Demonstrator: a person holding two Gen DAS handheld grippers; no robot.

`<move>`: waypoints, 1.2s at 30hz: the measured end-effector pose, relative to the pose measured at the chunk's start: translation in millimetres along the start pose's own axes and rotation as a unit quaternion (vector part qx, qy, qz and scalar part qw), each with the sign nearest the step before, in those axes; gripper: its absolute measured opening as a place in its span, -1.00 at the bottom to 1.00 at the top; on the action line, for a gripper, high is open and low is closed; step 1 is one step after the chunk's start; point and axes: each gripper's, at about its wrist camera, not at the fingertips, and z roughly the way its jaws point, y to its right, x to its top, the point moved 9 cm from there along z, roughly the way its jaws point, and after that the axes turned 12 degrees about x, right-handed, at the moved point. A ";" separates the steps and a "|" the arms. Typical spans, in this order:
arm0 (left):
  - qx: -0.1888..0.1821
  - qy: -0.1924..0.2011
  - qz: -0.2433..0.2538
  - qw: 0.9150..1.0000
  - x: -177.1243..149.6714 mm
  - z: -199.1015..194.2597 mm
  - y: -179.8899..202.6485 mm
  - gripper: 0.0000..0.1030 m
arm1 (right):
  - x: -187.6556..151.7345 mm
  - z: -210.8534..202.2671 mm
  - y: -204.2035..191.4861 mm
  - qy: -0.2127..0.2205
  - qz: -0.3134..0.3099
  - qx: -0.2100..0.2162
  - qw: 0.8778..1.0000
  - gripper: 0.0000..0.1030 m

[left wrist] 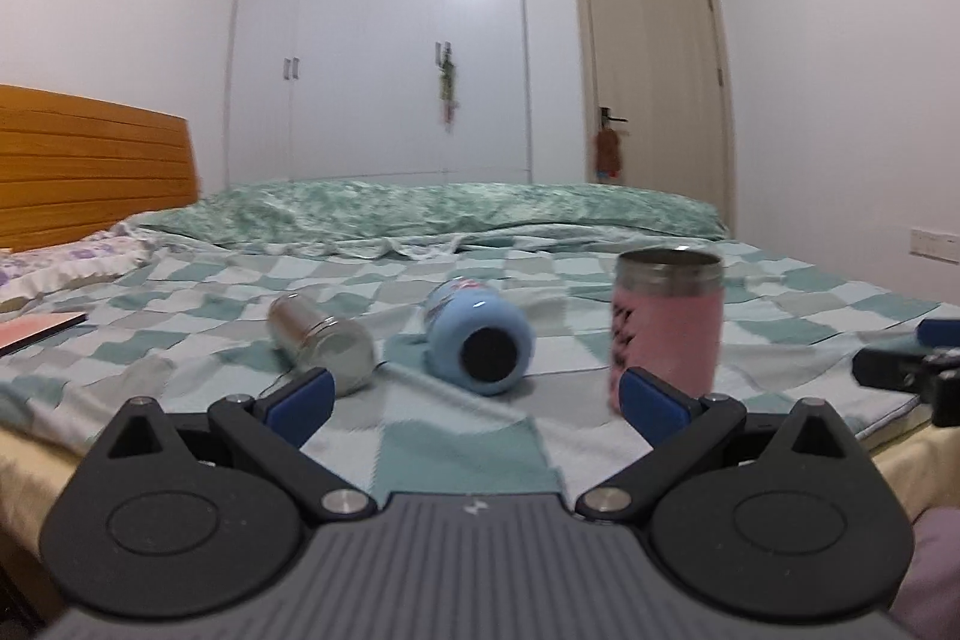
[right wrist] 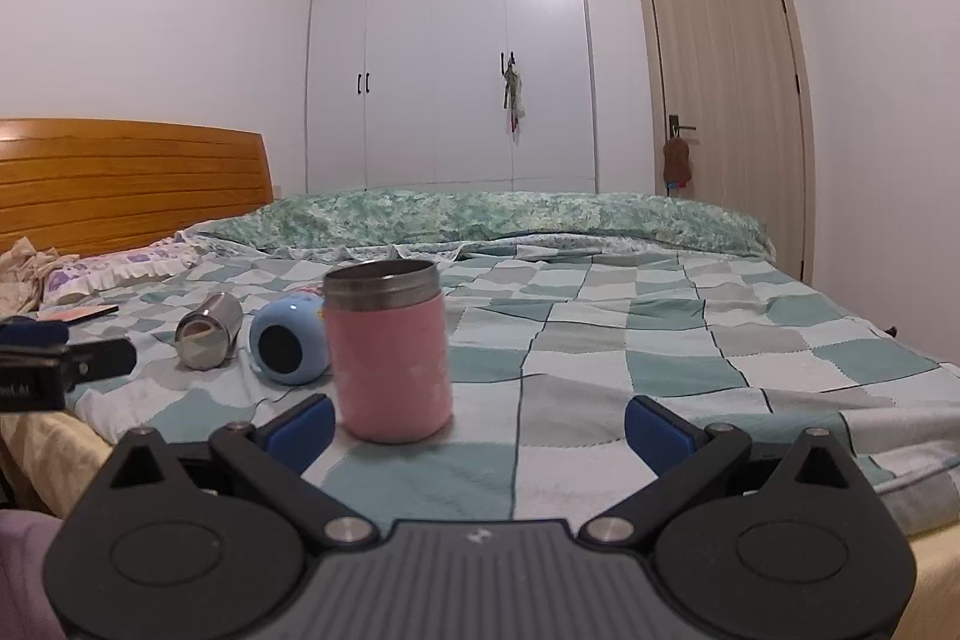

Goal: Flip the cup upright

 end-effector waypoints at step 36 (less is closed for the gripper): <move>0.000 0.024 -0.007 1.000 -5.9 -9.0 -2.9 1.00 | -2.2 -10.5 -0.3 0.029 -0.007 -0.020 0.999 1.00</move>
